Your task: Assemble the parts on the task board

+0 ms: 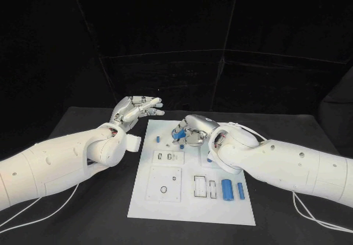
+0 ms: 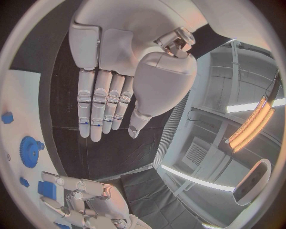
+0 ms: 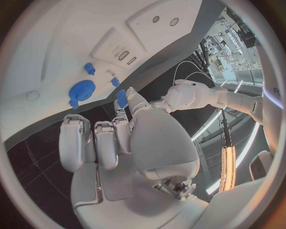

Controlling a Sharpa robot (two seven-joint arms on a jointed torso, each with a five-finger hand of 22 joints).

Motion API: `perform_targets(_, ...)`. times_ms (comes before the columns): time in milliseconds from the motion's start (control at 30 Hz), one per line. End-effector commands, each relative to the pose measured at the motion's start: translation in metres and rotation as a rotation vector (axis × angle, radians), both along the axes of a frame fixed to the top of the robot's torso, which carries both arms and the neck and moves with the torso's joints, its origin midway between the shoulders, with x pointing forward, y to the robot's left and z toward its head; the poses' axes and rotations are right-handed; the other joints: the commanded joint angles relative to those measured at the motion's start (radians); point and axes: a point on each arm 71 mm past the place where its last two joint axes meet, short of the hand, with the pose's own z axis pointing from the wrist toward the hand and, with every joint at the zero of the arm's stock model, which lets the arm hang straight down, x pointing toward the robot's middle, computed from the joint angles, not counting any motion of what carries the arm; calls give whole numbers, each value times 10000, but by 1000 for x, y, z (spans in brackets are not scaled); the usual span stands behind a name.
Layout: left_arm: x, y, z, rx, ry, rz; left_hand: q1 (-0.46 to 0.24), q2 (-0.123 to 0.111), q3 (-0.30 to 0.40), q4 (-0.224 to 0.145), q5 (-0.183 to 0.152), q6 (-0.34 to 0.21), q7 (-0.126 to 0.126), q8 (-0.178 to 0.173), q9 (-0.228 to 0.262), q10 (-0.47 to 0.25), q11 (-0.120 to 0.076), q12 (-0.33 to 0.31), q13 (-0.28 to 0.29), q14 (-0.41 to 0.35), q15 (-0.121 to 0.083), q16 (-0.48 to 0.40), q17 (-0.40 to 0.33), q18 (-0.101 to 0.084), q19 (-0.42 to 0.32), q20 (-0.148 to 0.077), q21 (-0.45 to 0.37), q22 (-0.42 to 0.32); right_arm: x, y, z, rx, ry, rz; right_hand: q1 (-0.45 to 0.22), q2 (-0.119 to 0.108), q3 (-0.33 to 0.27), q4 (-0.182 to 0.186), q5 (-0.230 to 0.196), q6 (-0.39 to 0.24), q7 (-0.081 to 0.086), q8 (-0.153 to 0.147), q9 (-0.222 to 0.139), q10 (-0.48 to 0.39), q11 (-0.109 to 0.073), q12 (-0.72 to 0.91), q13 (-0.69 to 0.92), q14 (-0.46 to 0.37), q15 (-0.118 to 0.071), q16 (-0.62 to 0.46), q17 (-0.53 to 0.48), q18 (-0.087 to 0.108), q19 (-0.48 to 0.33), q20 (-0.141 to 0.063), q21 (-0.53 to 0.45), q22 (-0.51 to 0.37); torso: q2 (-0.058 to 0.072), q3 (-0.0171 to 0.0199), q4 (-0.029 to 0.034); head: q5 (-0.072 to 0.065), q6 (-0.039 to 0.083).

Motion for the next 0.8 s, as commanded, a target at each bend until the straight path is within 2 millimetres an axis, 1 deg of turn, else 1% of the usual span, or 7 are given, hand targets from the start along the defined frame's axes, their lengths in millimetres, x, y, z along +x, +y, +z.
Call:
perform_targets(33, 0, -1, 1, -67, -38, -87, -16, 104, -6, -46, 50, 70, 14, -35, 2, 52, -7, -28, 9, 57, 8, -24, 9, 61, 77, -11, 55, -17, -1, 6, -7, -729, -96, 170, -73, -61, 87, 0, 42, 85, 6, 33, 6, -32, -8, -18, 716, 856, -92, -19, 1729, -87, 1, -59, -5, 5, -8, 0, 10, 40, -53)
perform_targets(167, 1, 0, 1, -65, -55, -66, -18, 112, -1, -54, 50, 90, 3, -36, 3, 85, -16, -27, 12, 58, 4, -31, 13, 59, 71, -14, 50, -21, -3, 13, -16, -927, 41, 319, -85, -79, 88, -2, 45, 78, 11, 26, 2, -43, -3, -34, 703, 854, -91, -23, 1721, -86, -2, -59, -9, -3, 6, 6, -2, 54, -103)
perform_targets(300, 1, 0, 1, -81, -61, -63, -18, 113, 0, -55, 50, 92, 2, -37, 3, 88, -17, -27, 12, 58, 4, -32, 13, 59, 70, -14, 50, -22, -5, 19, -23, -1183, 98, 456, -86, -81, 88, -2, 45, 77, 11, 25, 2, -44, -3, -35, 702, 854, -91, -23, 1721, -86, -2, -59, -9, -3, -8, 14, 8, 52, -164)
perform_targets(400, 1, -1, 1, -112, -51, -78, -18, 113, 1, -57, 50, 93, 1, -38, 3, 91, -17, -28, 12, 57, 4, -33, 13, 59, 68, -14, 48, -23, -6, 21, -26, -1297, 127, 504, -86, -81, 88, -2, 45, 77, 11, 25, 2, -44, -3, -35, 702, 854, -91, -23, 1721, -86, -2, -59, -9, -3, -5, 20, 18, 52, -150)
perform_targets(533, 1, -2, 1, -143, -38, -110, -18, 112, 1, -58, 50, 93, 1, -39, 3, 92, -18, -29, 12, 56, 4, -35, 13, 58, 66, -14, 47, -24, -7, 23, -29, -1447, 183, 545, -102, -106, 90, -5, 46, 69, 18, 16, -3, -39, 1, -31, 709, 851, -88, -29, 1710, -86, -3, -59, -12, -7, -6, 30, 20, 76, -167)
perform_targets(700, 1, -3, 1, -164, -28, -146, -19, 106, -1, -66, 50, 93, 2, -46, 0, 96, -17, -36, 10, 47, 6, -44, 13, 56, 57, -15, 41, -28, -9, 23, -32, -1590, 239, 549, -119, -121, 89, -2, 43, 67, 22, 12, -6, -41, 5, -34, 707, 850, -86, -32, 1704, -84, -6, -58, -16, -15, -12, 17, 13, 76, -197)
perform_targets(800, 0, -3, 1, -174, -21, -169, -19, 105, -1, -67, 50, 92, 2, -47, 0, 96, -17, -37, 10, 47, 6, -45, 13, 56, 57, -15, 41, -28, -9, 21, -34, -1670, 250, 523, -119, -121, 89, -2, 43, 67, 22, 12, -6, -41, 5, -34, 707, 850, -86, -32, 1704, -84, -6, -58, -16, -15, -10, 21, 12, 83, -192)
